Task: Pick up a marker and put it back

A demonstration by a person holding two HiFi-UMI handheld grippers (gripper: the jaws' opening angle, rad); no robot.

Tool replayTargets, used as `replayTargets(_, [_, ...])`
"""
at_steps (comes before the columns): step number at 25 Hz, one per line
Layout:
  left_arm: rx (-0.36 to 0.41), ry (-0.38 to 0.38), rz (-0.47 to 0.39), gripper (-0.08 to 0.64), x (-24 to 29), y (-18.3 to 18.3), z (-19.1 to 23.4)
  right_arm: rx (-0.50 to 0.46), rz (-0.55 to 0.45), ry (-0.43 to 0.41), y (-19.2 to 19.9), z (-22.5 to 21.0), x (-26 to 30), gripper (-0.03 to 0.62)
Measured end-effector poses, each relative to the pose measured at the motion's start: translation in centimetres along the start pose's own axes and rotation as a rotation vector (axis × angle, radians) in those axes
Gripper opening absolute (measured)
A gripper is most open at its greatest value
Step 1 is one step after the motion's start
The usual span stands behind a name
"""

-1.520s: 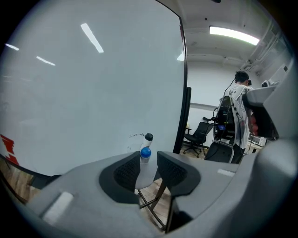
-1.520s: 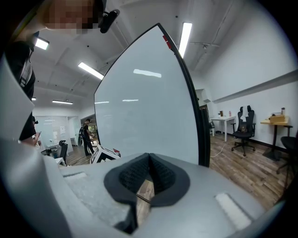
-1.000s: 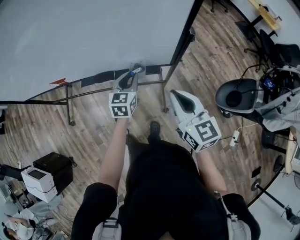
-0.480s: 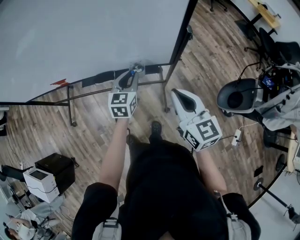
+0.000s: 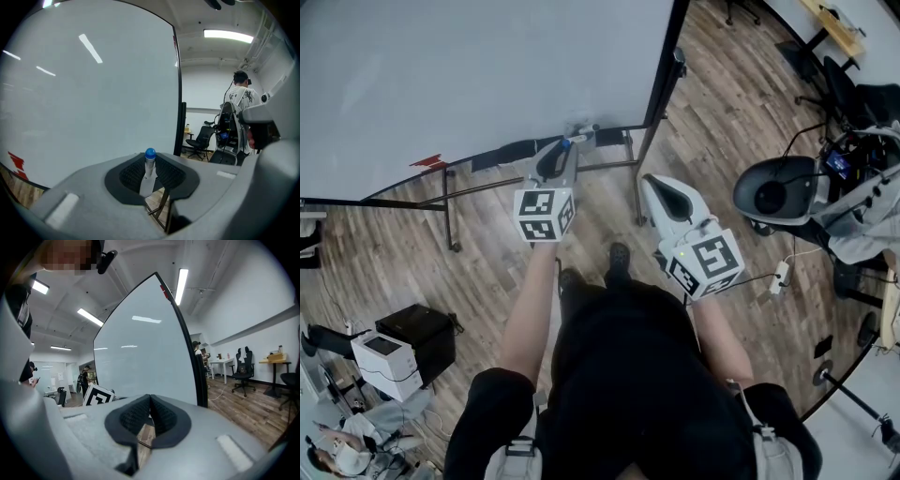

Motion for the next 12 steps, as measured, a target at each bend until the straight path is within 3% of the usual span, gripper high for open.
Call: replayTargets(12, [-0.004,0.028,-0.118,0.077,-3.9,-3.2,0.8,0.011,-0.026,0.050,0.2,2.9,-0.2,0.002])
Point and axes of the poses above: the fingertips, and each gripper's own axes: x forward along the fingers, z to its left, y out of its underside, the point moved 5 cm from there along -x, backward along the fingers, and after that the axes turned 3 degrees about y, right-handed, at the moved point
